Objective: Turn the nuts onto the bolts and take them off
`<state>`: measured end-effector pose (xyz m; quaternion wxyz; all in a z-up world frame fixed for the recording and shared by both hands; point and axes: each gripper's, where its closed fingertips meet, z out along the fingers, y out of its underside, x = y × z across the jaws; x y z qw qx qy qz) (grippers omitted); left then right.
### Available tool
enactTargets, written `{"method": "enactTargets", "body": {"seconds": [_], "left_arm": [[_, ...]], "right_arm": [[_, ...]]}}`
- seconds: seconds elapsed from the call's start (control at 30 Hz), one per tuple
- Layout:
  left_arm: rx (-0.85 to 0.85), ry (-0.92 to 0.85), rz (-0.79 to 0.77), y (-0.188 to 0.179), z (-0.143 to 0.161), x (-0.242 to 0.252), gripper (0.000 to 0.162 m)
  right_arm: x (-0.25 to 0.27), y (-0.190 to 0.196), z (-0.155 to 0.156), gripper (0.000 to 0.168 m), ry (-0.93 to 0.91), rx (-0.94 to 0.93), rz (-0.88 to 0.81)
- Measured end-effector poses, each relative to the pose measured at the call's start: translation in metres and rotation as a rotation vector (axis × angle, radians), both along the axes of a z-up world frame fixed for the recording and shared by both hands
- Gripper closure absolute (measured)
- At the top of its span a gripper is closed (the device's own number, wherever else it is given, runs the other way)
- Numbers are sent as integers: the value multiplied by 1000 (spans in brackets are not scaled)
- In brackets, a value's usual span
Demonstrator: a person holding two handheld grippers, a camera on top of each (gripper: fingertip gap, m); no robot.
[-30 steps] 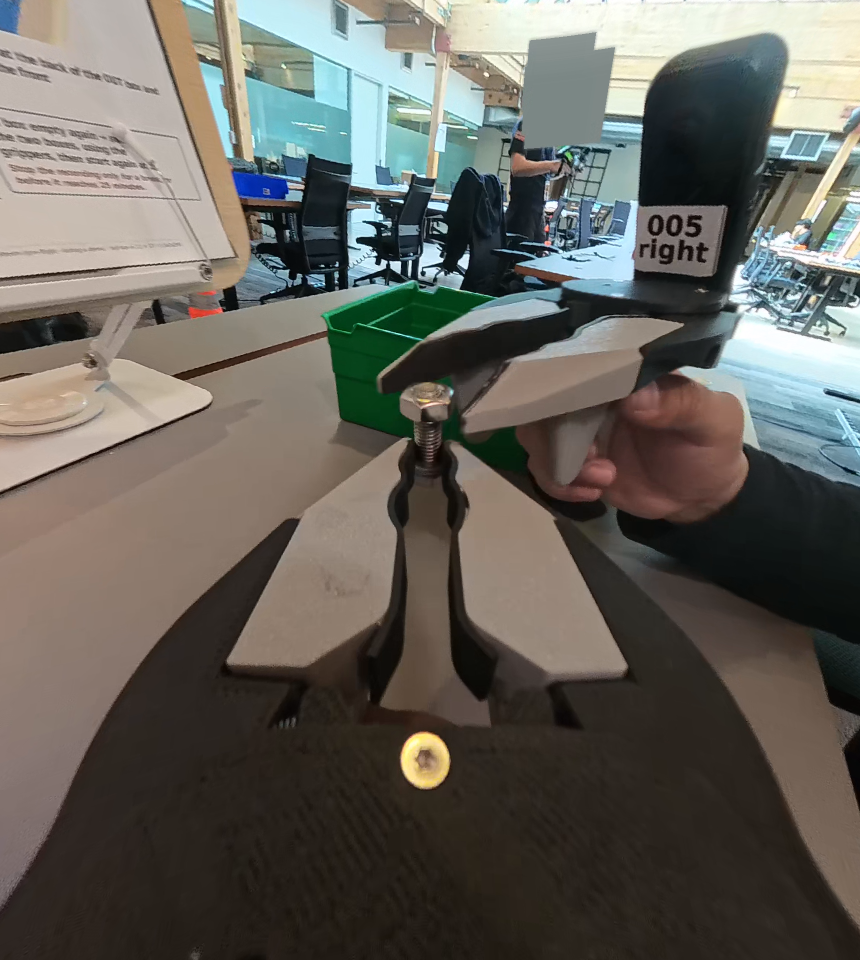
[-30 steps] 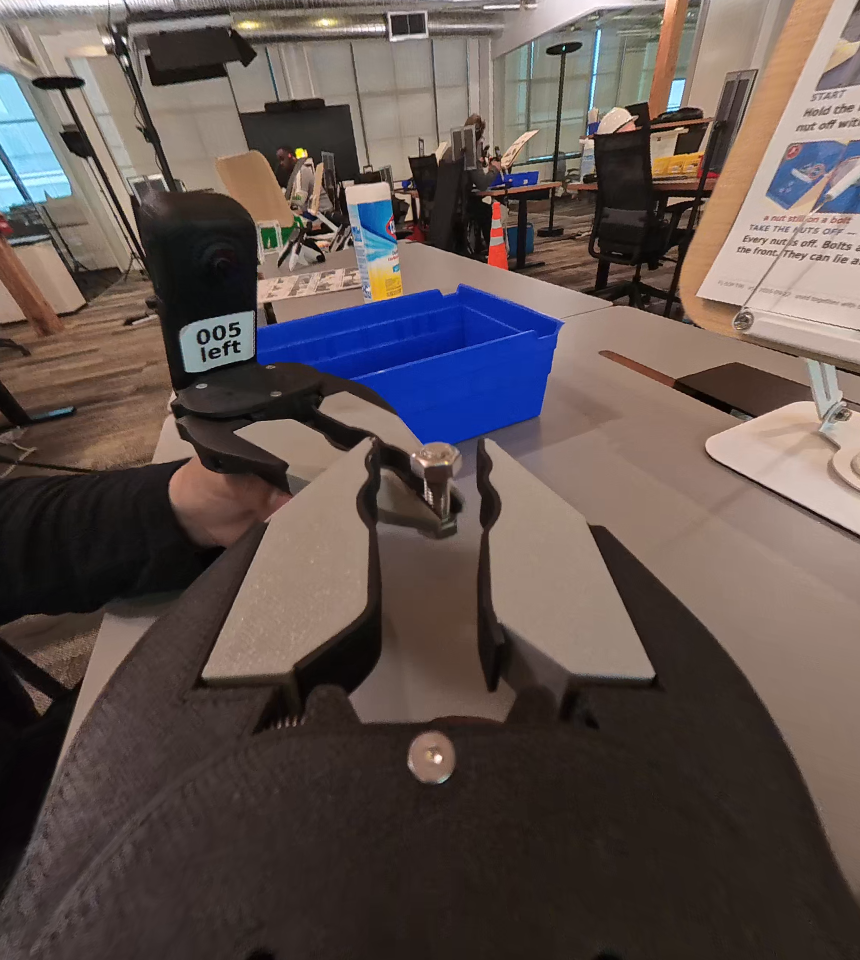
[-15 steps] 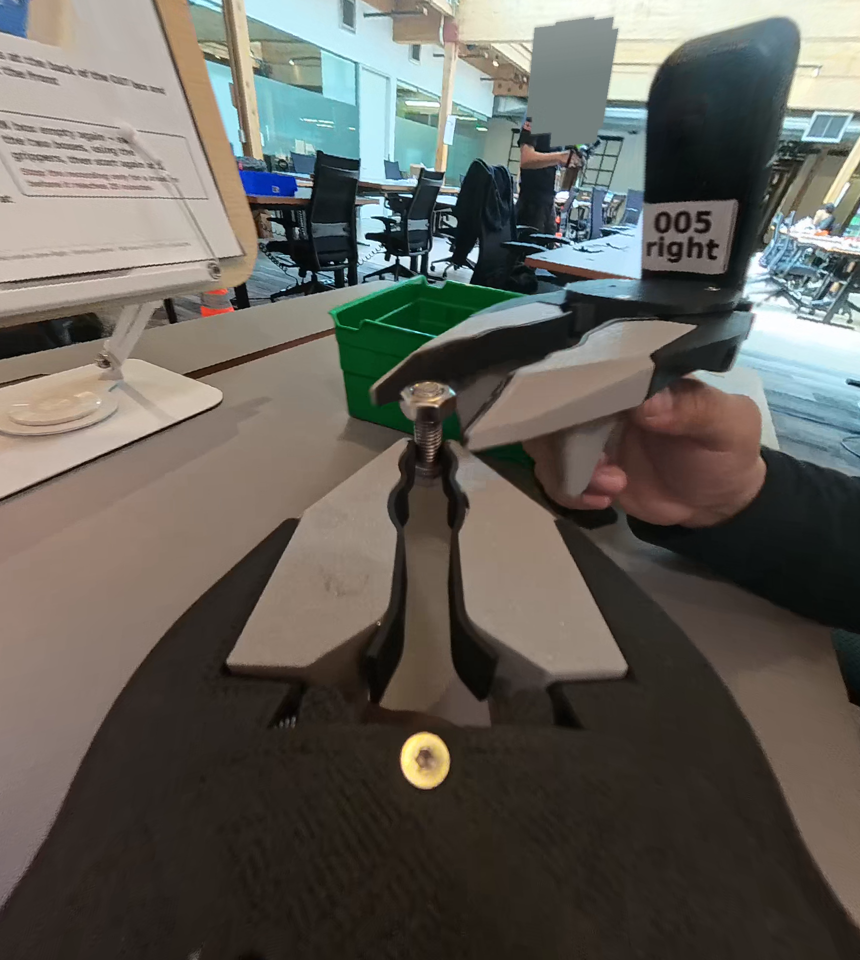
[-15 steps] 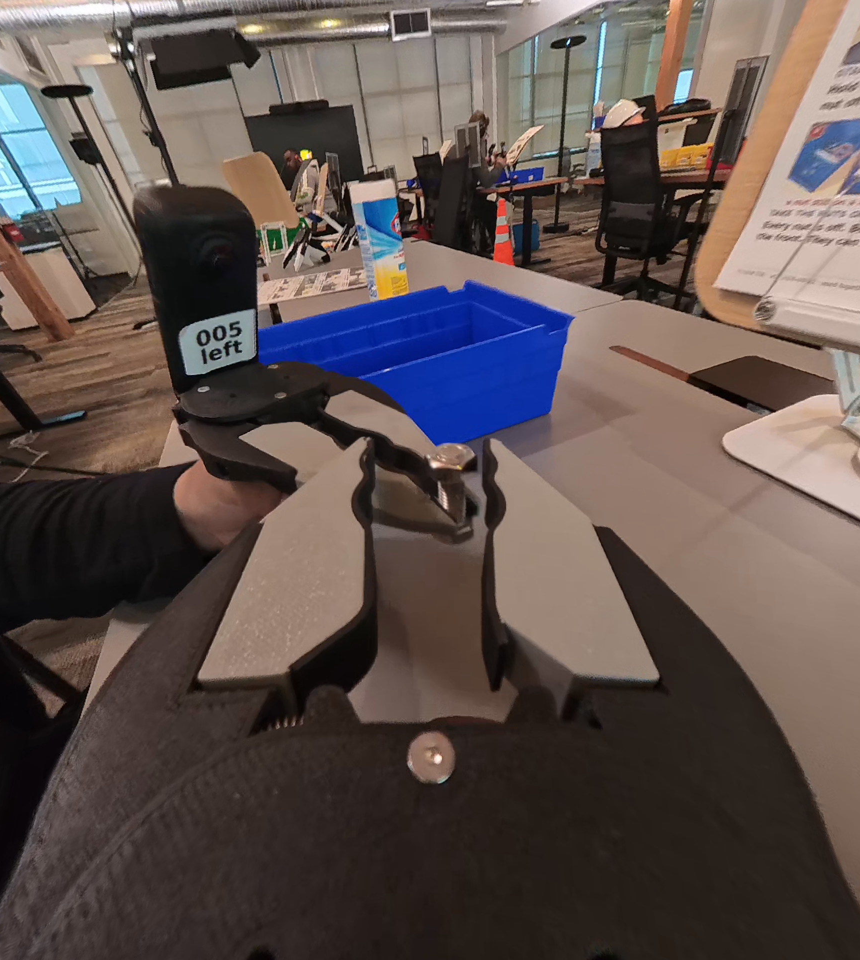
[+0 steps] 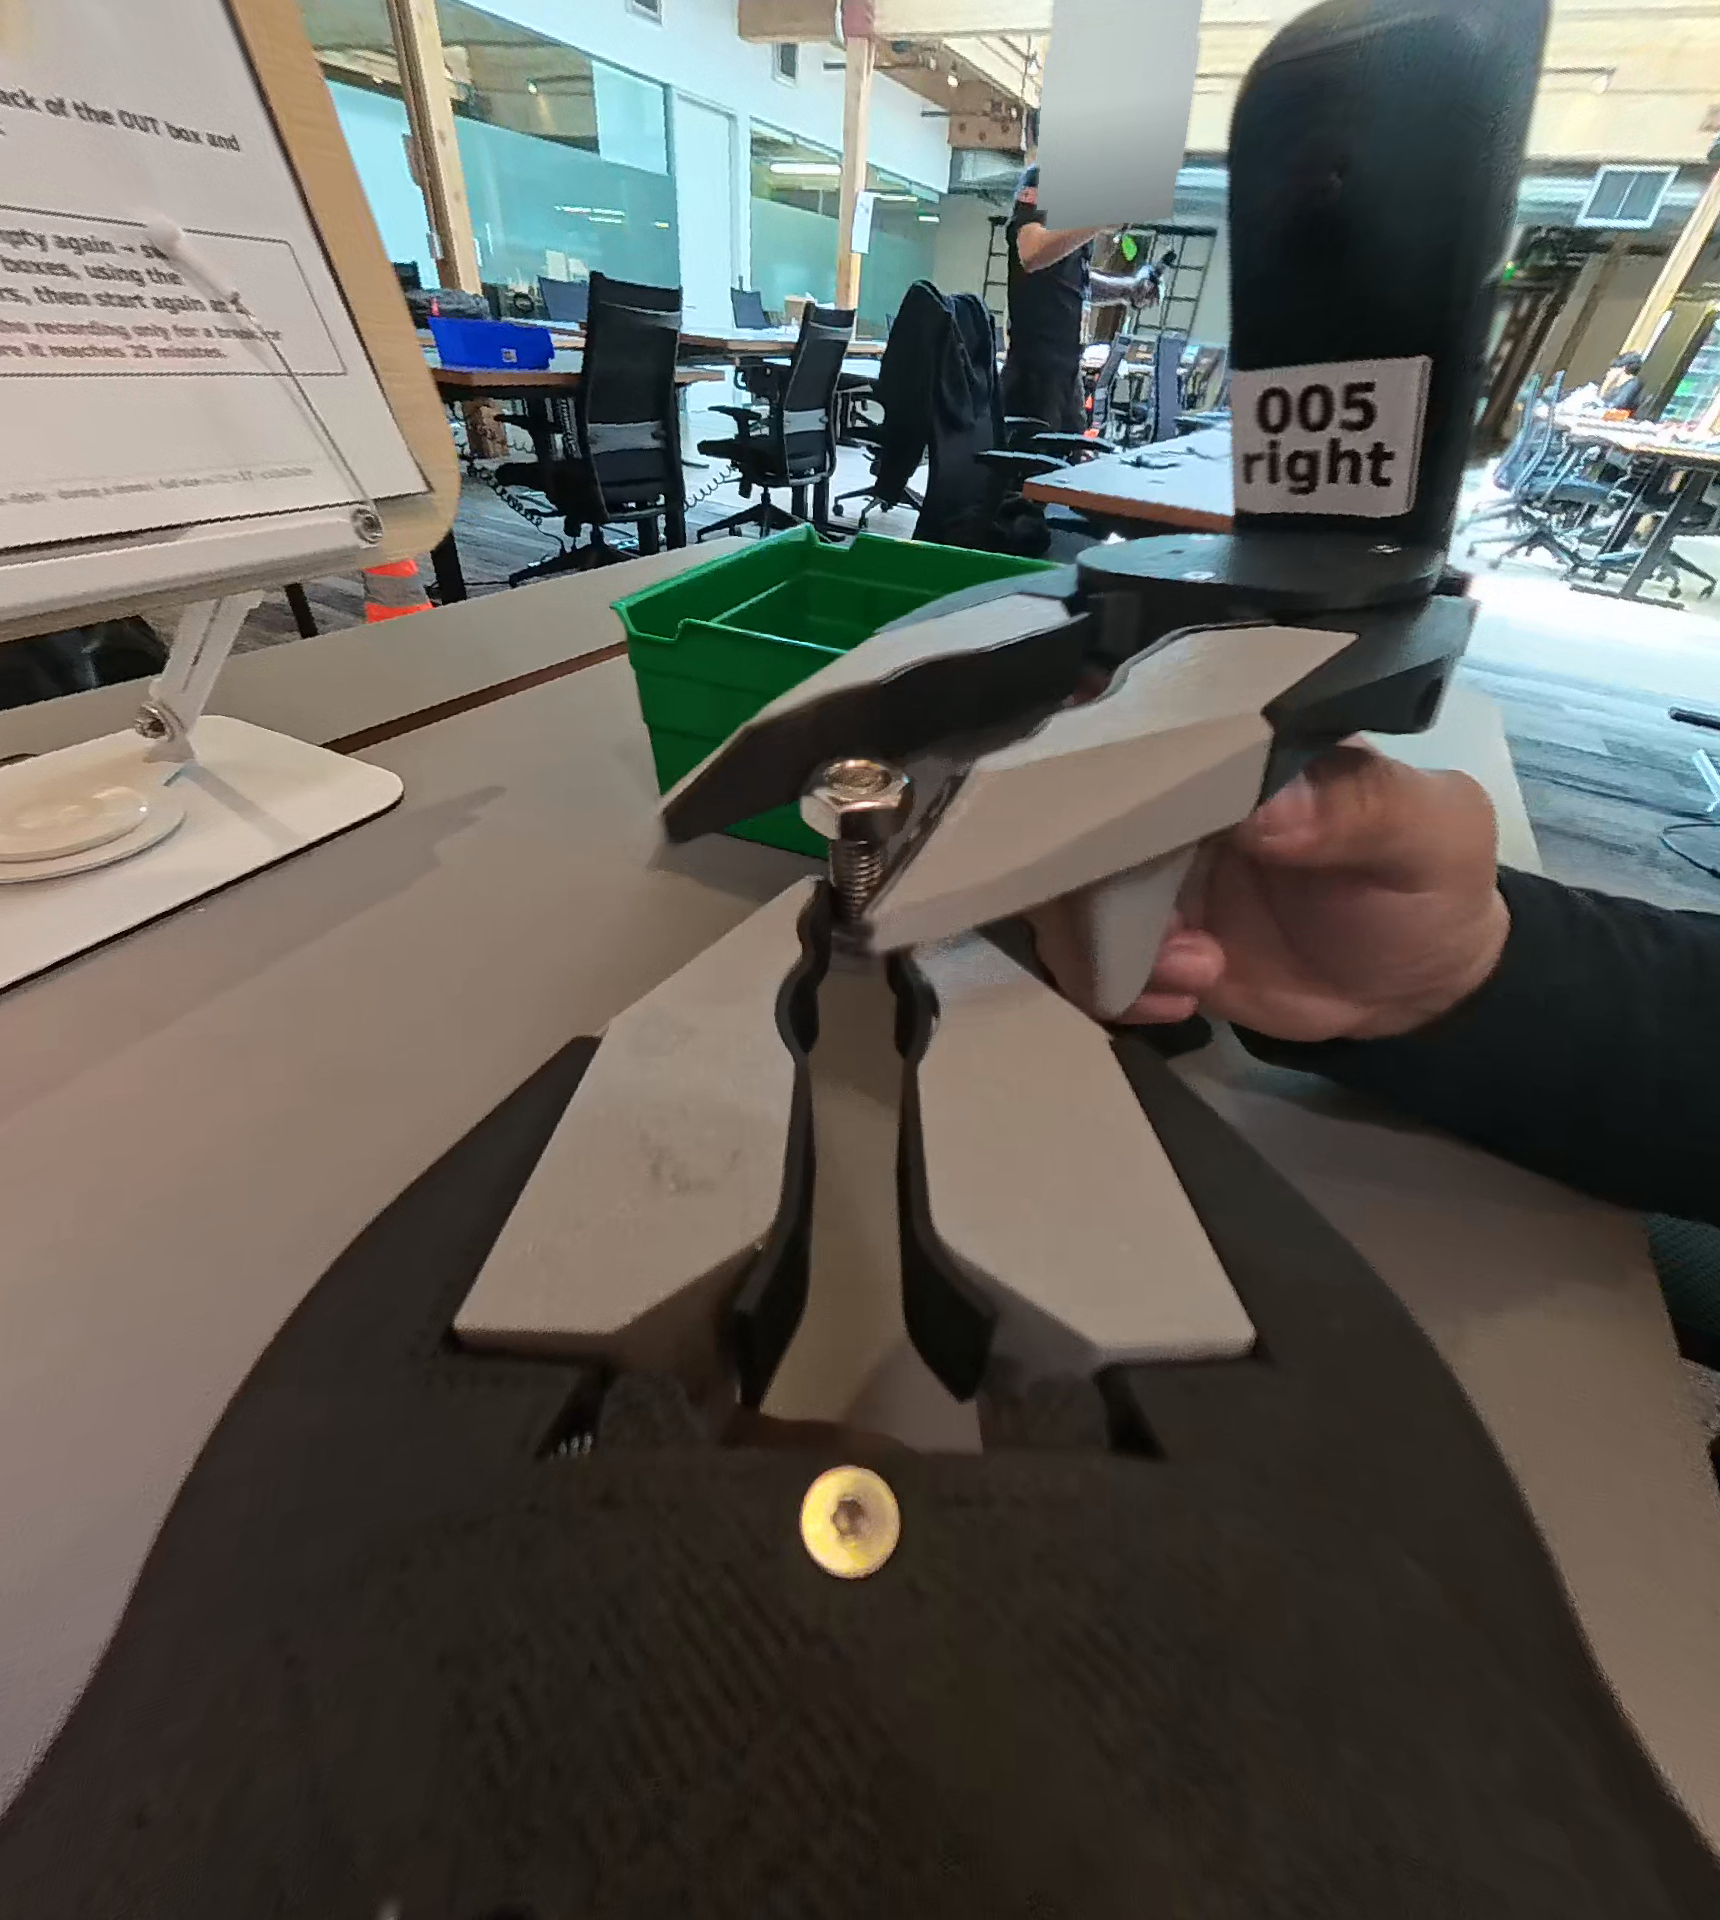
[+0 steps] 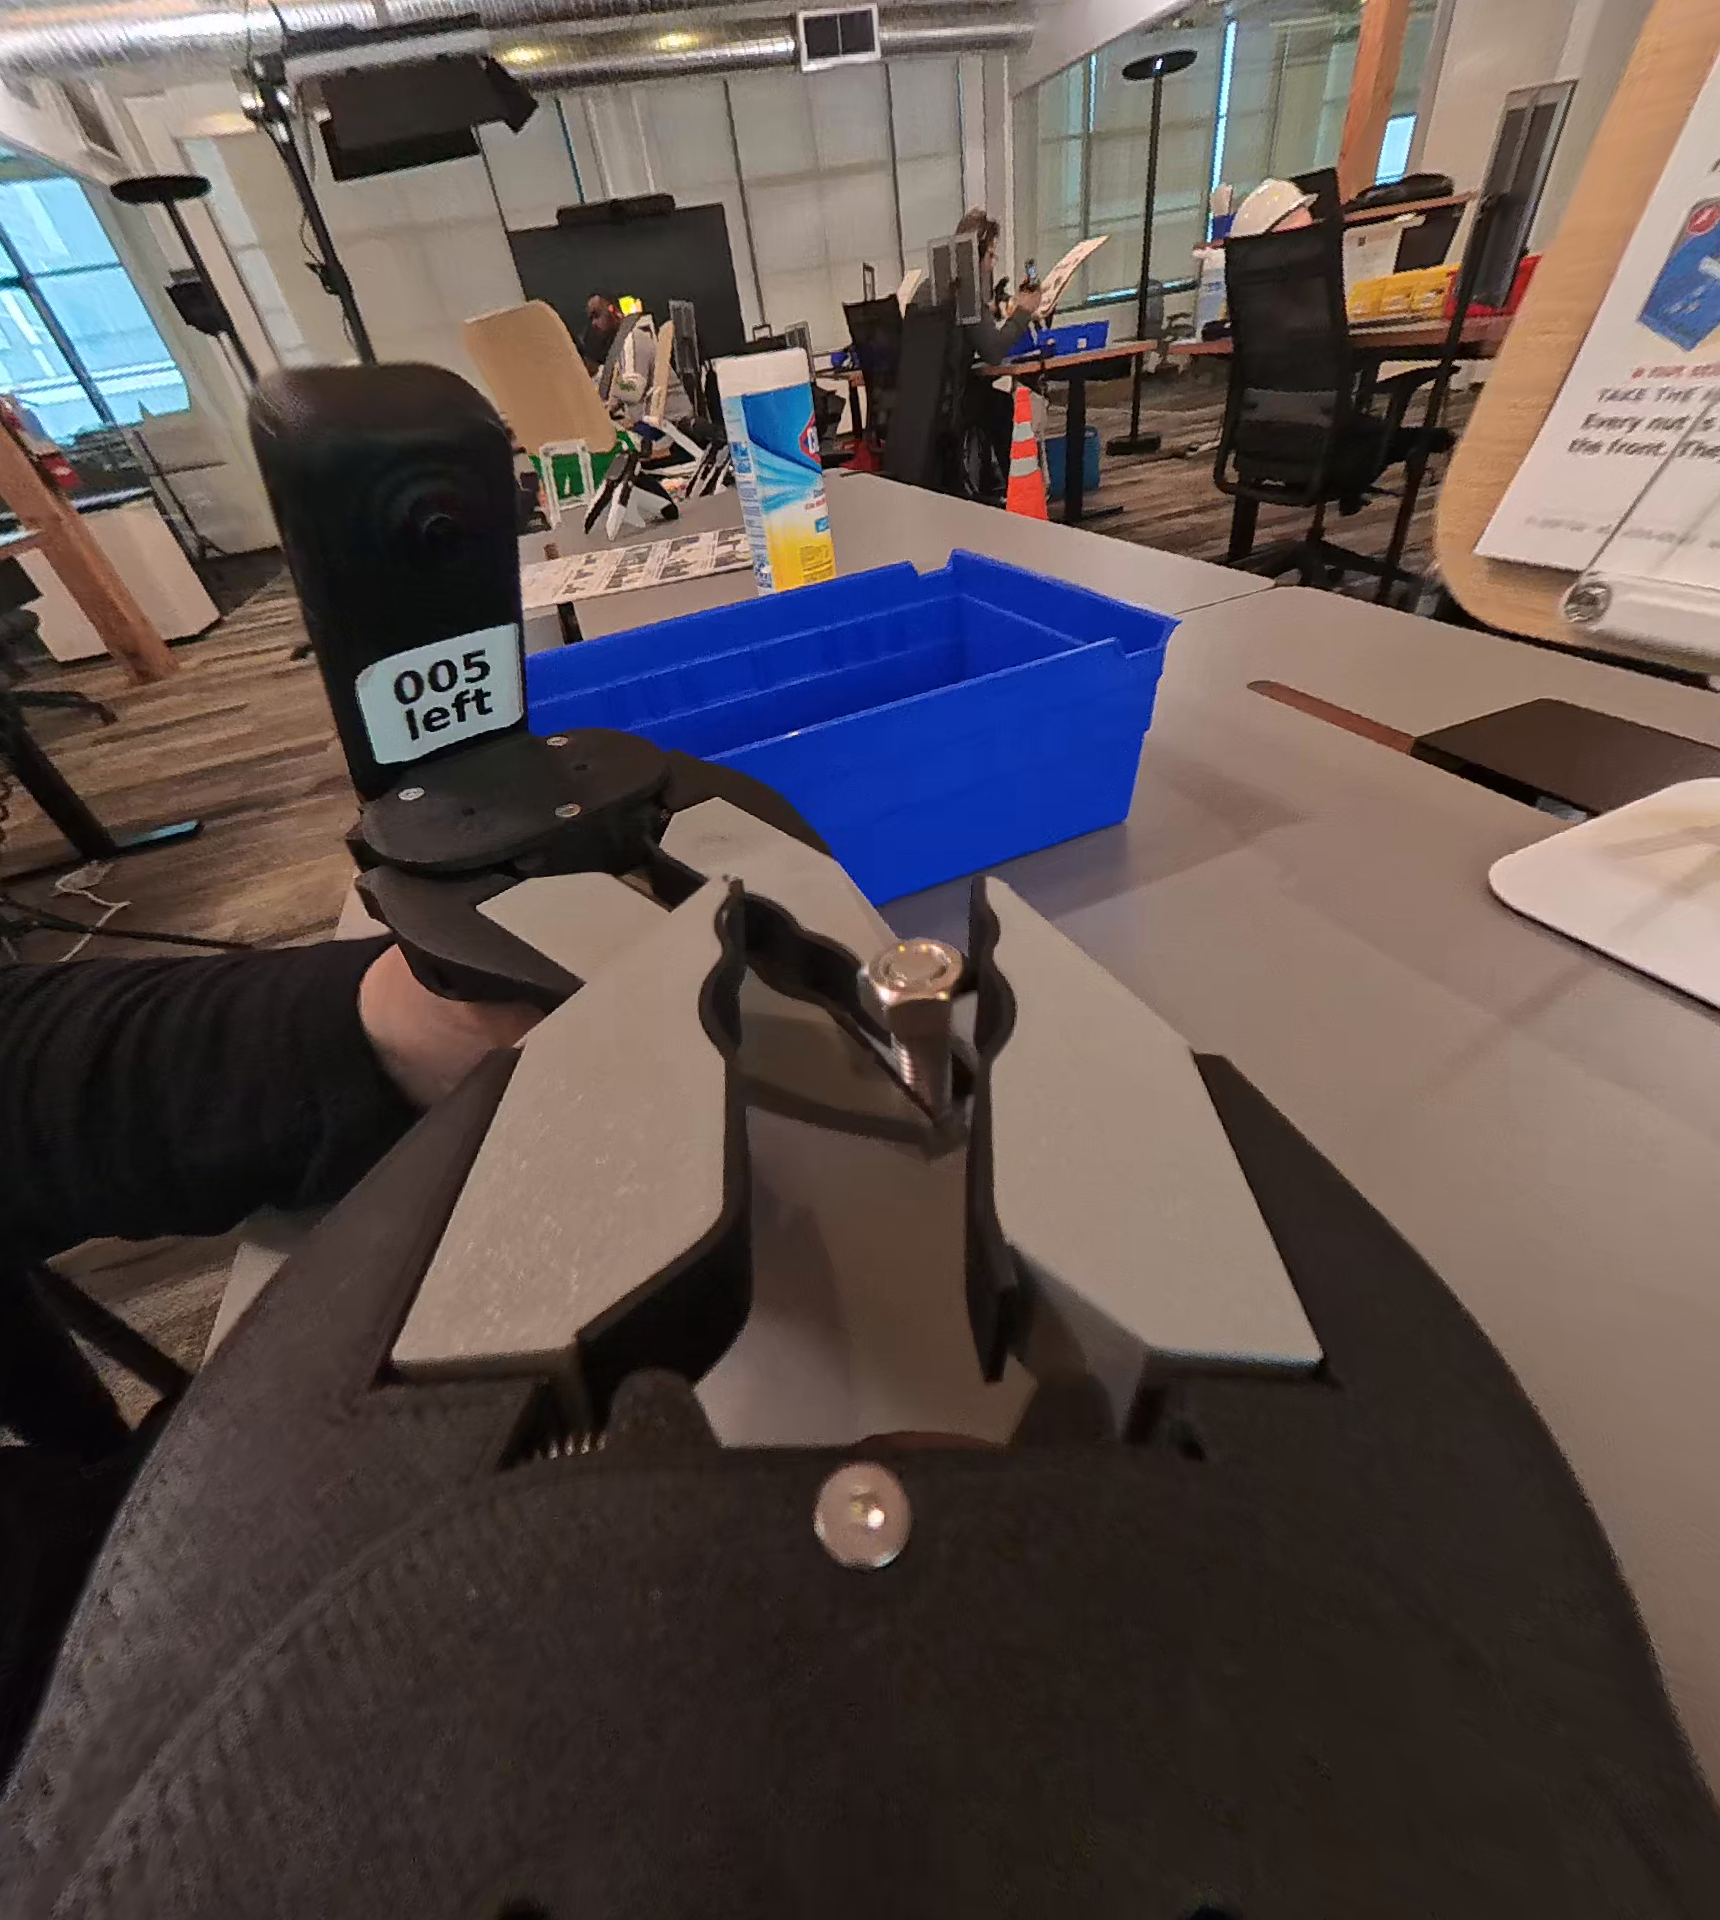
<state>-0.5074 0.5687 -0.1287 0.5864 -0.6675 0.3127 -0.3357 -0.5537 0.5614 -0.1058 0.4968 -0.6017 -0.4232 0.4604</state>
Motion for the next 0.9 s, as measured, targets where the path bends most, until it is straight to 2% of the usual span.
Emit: {"method": "enactTargets", "body": {"seconds": [0.23, 0.43, 0.8, 0.9], "left_arm": [[-10, -55, 58, 9, 8, -17, 156], [-6, -13, -1, 0, 1, 0, 156], [-18, -72, 59, 9, 9, -18, 155], [-14, -48, 23, 4, 6, -8, 155]], "right_arm": [[17, 7, 12, 138, 49, 1, -26], [-3, -3, 0, 123, 11, -9, 11], [14, 6, 11, 135, 42, 5, -25], [5, 0, 7, 129, 24, 12, -4]]}}
